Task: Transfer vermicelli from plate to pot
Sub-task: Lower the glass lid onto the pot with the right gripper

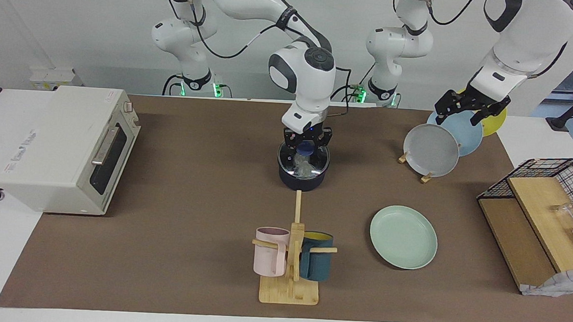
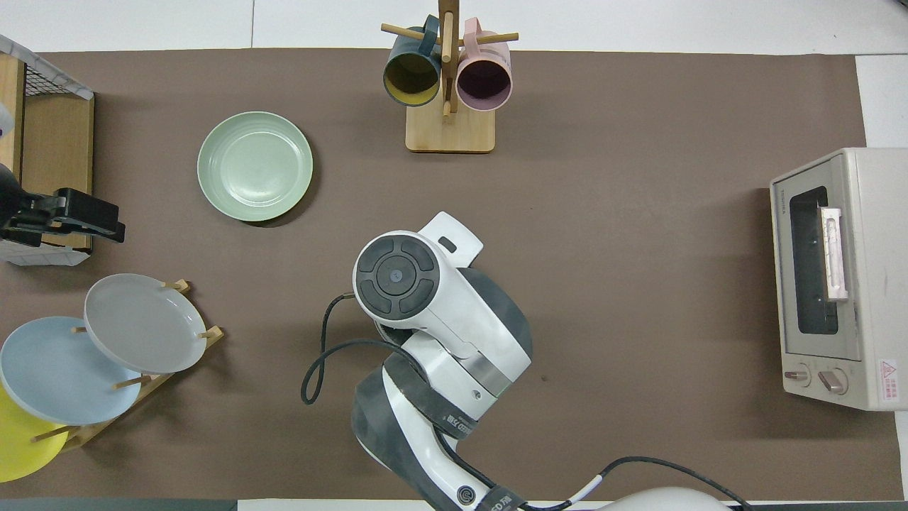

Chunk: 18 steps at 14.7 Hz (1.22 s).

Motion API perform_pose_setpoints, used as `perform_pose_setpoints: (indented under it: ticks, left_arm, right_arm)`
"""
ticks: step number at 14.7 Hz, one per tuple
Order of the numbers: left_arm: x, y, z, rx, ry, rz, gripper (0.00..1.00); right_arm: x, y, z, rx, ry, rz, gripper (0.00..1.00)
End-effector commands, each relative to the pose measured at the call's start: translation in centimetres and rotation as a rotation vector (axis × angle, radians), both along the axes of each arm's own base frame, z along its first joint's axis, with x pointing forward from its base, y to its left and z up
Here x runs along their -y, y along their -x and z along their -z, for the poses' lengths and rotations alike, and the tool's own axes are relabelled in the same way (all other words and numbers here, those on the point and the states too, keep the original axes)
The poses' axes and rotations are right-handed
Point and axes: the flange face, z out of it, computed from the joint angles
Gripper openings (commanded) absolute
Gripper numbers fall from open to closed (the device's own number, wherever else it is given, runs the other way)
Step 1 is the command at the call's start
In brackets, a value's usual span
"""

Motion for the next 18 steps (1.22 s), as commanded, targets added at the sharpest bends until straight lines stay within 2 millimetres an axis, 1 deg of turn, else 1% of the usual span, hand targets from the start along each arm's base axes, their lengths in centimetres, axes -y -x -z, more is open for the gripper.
perform_pose_setpoints:
  ticks: [1,3,7,10,11,13,15,16,17,18]
  left_arm:
    - [-0.4,0.3,-0.4,0.005,-0.02,0.0,1.0]
    - [-0.4,0.3,-0.4,0.005,-0.02,0.0,1.0]
    - [-0.4,0.3,-0.4,0.005,-0.02,0.0,1.0]
    - [-0.4,0.3,-0.4,0.005,-0.02,0.0,1.0]
    - [-0.4,0.3,-0.4,0.005,-0.02,0.0,1.0]
    - [-0.5,0.3,-0.4,0.005,-0.02,0.0,1.0]
    - [-0.4,0.3,-0.4,0.005,-0.02,0.001,1.0]
    - [-0.4,0.3,-0.4,0.005,-0.02,0.001,1.0]
    - [-0.4,0.3,-0.4,0.005,-0.02,0.0,1.0]
    - [-0.4,0.3,-0.4,0.005,-0.02,0.0,1.0]
  right_arm:
    - [-1.0,0.5,0.8,0.011,0.013,0.023,0.55]
    - [-0.9,0.3,0.4,0.033,0.039,0.015,0.56]
    - [-0.8,0.2,0.4,0.065,0.066,-0.005,0.56]
    - [-1.6,0.8,0.4,0.082,0.066,-0.011,0.57]
    - [-1.6,0.7,0.4,0.088,0.07,-0.008,0.58]
    - [-1.7,0.7,0.4,0.095,0.058,0.005,0.59]
    - [-1.7,0.6,1.0,0.1,0.048,0.015,0.64]
    - [-1.7,0.6,1.4,0.096,0.05,0.017,0.64]
    - [-1.7,0.6,1.4,0.097,0.049,0.016,0.64]
    - [-1.7,0.6,1.4,0.096,0.046,0.019,0.67]
